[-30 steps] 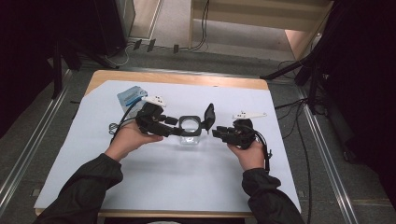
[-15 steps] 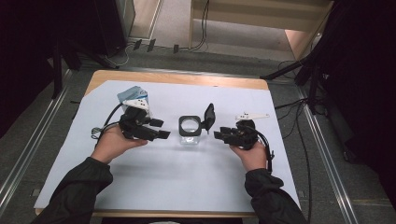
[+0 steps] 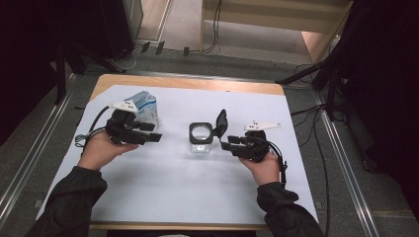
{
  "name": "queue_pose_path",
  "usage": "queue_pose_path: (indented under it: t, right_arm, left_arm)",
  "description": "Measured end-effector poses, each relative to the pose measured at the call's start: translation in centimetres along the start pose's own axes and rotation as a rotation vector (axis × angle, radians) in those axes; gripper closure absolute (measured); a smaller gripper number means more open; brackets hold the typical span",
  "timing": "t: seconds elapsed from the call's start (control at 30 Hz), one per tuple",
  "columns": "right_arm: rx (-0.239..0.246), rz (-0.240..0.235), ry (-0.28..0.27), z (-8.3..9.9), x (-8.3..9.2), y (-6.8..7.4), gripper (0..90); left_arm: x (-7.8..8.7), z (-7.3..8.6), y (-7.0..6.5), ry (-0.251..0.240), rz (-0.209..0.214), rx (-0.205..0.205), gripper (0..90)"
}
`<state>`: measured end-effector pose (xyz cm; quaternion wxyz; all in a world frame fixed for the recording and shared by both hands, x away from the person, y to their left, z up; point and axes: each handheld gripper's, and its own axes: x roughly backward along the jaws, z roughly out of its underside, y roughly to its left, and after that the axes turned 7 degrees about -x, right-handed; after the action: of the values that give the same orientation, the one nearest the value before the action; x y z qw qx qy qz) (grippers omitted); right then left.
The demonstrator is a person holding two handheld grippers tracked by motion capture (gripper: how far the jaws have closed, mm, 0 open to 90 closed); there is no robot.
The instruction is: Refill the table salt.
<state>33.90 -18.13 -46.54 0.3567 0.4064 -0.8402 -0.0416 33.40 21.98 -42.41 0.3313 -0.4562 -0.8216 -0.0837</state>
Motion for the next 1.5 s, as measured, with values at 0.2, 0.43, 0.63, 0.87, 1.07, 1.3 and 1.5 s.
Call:
queue_pose_path:
  t: [0.2, 0.43, 0.63, 0.87, 1.07, 1.3, 1.5]
  right_arm:
    - [0.006, -0.019, 0.013, 0.1, -0.2, 0.7, 57.8]
    - [0.026, -0.034, 0.034, 0.2, -0.6, 1.4, 57.8]
    - [0.027, -0.037, 0.029, 0.0, -0.8, 1.3, 57.8]
    - [0.037, -0.025, 0.034, 0.0, -1.0, 1.4, 57.4]
    - [0.036, -0.02, 0.027, 0.2, -0.5, 1.8, 57.3]
    - [0.041, -0.037, 0.037, 1.1, -0.5, 2.9, 56.6]
    - [0.036, -0.043, 0.039, 1.5, -0.4, 3.6, 56.3]
  left_arm:
    - [1.5, 0.5, 0.7, 0.015, -0.021, 0.002, 46.3]
    - [3.5, 1.0, 1.5, -0.006, -0.068, 0.032, 47.2]
    - [5.3, 1.7, 2.2, 0.001, -0.101, 0.05, 47.5]
    - [5.4, 2.1, 3.7, -0.009, -0.127, 0.111, 51.3]
    - [5.1, 1.3, 4.2, -0.012, -0.134, 0.084, 57.8]
    - [4.0, -0.2, 4.6, 0.003, -0.124, 0.041, 64.6]
    - [3.0, -1.0, 5.0, 0.023, -0.155, 0.026, 65.4]
